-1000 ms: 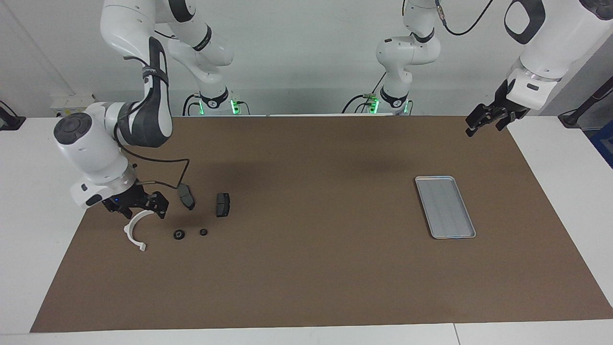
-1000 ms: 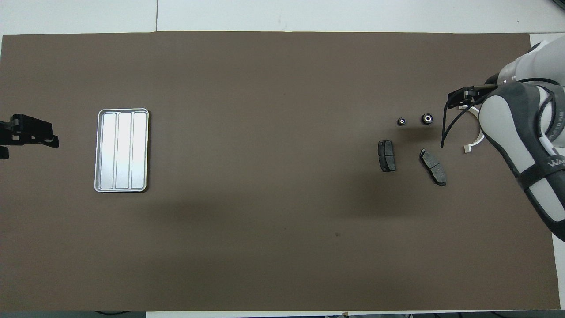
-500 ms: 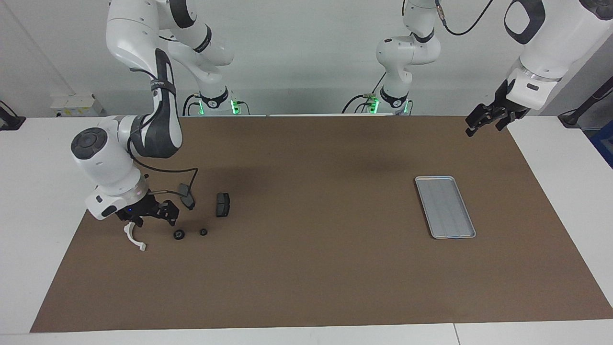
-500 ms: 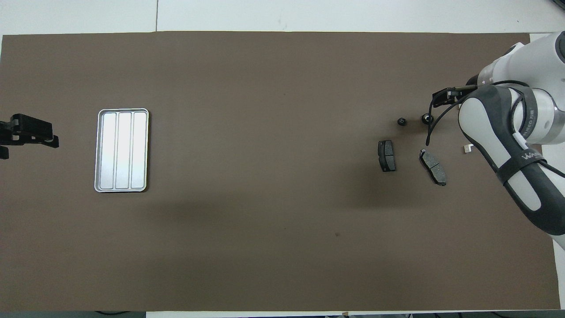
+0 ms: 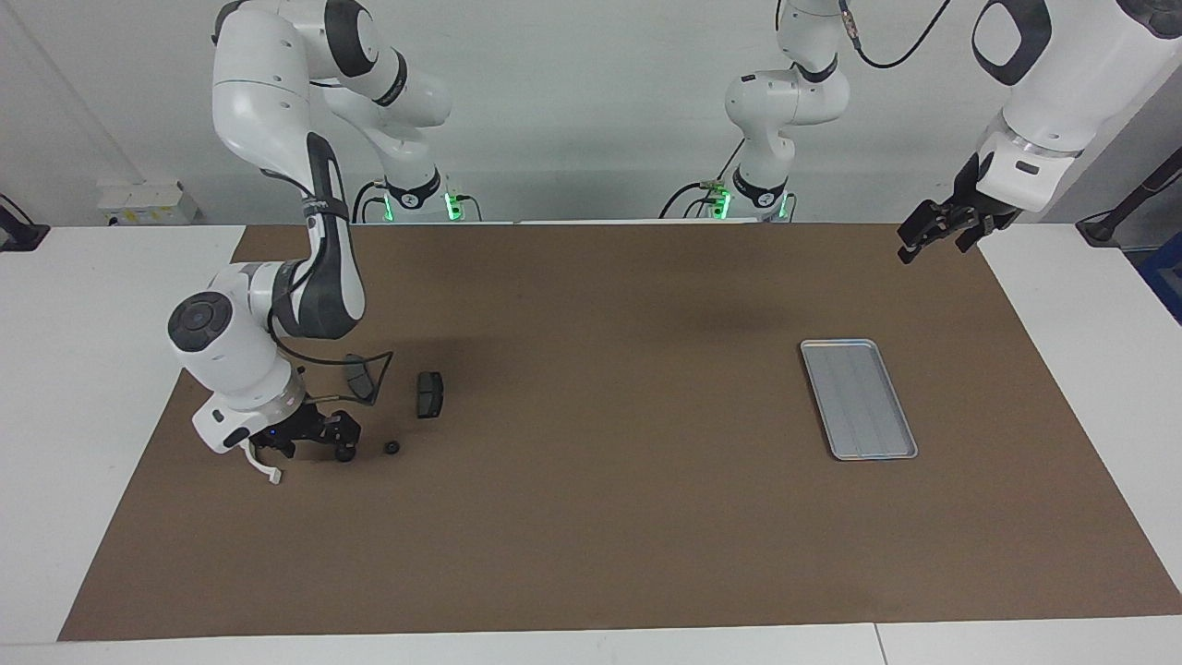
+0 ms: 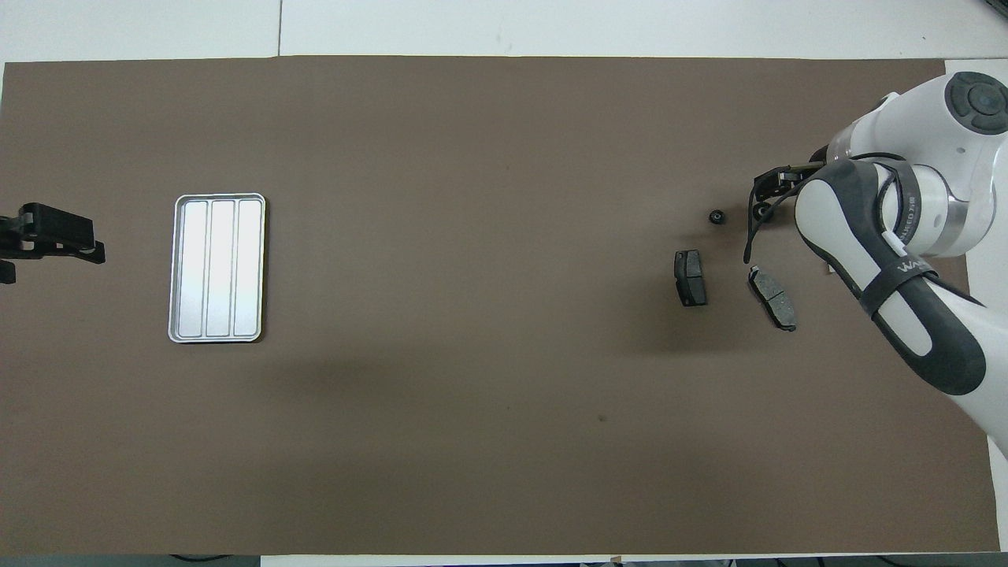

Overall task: Pick bearing gear from pile to tray
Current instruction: 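Reach the right gripper to the black bearing beside the white arc and grasp it, then carry the bearing with the right gripper to the table center and release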

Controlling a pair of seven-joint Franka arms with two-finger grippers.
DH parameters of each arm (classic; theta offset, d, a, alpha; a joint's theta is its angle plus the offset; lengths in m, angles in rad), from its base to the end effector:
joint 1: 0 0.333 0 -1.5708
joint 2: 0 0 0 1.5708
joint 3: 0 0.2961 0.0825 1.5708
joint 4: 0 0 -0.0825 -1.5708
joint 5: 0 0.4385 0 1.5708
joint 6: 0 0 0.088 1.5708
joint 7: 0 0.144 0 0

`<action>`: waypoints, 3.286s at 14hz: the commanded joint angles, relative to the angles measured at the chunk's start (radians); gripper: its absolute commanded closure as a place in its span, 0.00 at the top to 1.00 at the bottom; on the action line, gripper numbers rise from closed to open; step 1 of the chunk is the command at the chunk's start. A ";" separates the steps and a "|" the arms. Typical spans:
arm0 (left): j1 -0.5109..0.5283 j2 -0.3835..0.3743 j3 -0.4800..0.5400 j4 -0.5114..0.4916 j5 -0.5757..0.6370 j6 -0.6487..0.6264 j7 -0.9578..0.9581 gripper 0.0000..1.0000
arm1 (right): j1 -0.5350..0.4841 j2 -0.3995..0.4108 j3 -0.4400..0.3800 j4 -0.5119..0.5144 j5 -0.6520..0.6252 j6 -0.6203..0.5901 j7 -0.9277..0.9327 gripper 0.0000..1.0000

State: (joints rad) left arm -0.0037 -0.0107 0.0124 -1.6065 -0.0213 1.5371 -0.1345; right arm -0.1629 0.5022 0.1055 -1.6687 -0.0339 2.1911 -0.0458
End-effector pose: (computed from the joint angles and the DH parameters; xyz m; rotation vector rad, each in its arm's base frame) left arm 0.5992 0.0021 0.5526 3.1145 0.2232 -0.0936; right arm 0.7129 -0.0474 0.2328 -3.1198 0.0089 -0.0379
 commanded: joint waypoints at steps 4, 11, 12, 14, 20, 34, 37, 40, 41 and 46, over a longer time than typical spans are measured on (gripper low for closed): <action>0.005 -0.031 -0.003 -0.038 -0.008 0.020 0.007 1.00 | 0.020 0.007 0.003 -0.031 -0.017 0.009 0.017 0.99; 0.005 -0.032 -0.003 -0.038 -0.008 0.020 0.007 1.00 | 0.019 0.021 0.002 -0.043 -0.043 0.044 0.014 0.98; 0.005 -0.031 -0.003 -0.038 -0.008 0.020 0.007 1.00 | 0.017 0.021 0.002 -0.046 -0.044 0.044 0.014 0.96; 0.005 -0.032 -0.003 -0.038 -0.008 0.020 0.007 1.00 | 0.019 0.018 0.002 -0.051 -0.044 0.042 0.015 0.93; 0.005 -0.032 -0.003 -0.038 -0.008 0.020 0.007 1.00 | 0.019 0.013 0.003 -0.057 -0.044 0.026 0.014 0.11; 0.005 -0.031 -0.003 -0.038 -0.008 0.020 0.007 1.00 | 0.328 -0.053 0.005 0.346 -0.115 -0.459 0.468 0.00; 0.005 -0.032 -0.003 -0.038 -0.008 0.020 0.007 1.00 | 0.474 -0.063 0.014 0.346 -0.109 -0.450 0.709 0.00; 0.005 -0.032 -0.003 -0.038 -0.008 0.020 0.007 1.00 | 0.586 -0.070 0.023 0.334 -0.092 -0.433 0.857 0.00; 0.005 -0.031 -0.003 -0.038 -0.008 0.020 0.007 1.00 | 0.600 -0.070 0.023 0.325 -0.075 -0.409 0.876 0.00; 0.005 -0.032 -0.003 -0.038 -0.008 0.020 0.007 1.00 | 0.655 -0.067 0.022 0.160 -0.073 -0.226 0.886 0.00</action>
State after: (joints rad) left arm -0.0037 -0.0108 0.0124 -1.6066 -0.0213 1.5371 -0.1345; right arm 0.4904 0.4510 0.1265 -1.4107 -0.1220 1.8823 0.8292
